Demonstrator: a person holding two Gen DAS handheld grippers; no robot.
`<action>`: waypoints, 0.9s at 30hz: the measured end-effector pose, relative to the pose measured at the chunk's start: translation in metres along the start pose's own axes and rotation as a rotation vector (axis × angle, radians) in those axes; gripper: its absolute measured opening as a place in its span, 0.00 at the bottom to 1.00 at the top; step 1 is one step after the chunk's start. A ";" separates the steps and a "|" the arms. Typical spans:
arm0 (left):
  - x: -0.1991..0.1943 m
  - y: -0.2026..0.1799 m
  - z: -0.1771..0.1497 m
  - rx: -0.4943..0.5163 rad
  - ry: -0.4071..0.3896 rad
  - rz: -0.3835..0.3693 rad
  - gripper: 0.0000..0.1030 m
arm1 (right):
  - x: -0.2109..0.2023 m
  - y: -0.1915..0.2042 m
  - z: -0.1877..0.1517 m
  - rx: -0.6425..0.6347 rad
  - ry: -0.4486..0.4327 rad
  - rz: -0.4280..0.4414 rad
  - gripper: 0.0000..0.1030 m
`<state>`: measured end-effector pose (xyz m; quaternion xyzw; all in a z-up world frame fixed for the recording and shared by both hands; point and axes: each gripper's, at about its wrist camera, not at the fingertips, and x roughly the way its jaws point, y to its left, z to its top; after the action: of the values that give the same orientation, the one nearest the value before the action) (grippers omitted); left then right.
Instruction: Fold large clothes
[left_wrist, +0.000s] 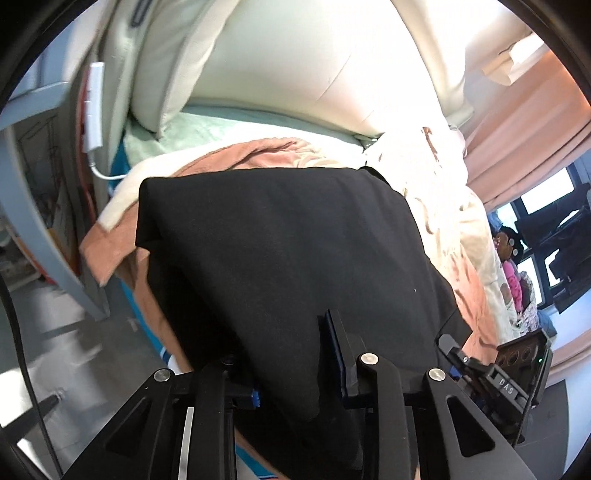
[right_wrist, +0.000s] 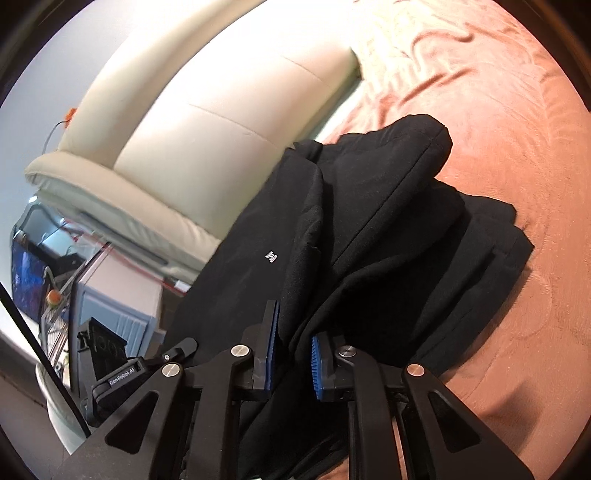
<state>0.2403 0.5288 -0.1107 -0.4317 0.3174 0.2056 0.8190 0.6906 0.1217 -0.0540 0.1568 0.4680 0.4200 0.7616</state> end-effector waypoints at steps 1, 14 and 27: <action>0.005 0.001 0.002 0.012 0.001 0.006 0.29 | 0.003 -0.003 0.000 0.015 0.000 -0.010 0.12; -0.008 -0.001 -0.049 0.005 -0.008 0.066 0.50 | 0.010 -0.019 -0.034 0.032 0.040 -0.222 0.49; -0.051 -0.044 -0.104 0.074 0.026 -0.015 0.50 | -0.083 0.016 -0.072 -0.064 -0.009 -0.280 0.49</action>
<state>0.1947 0.4145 -0.0946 -0.4062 0.3323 0.1821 0.8315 0.6047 0.0548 -0.0319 0.0676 0.4685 0.3236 0.8193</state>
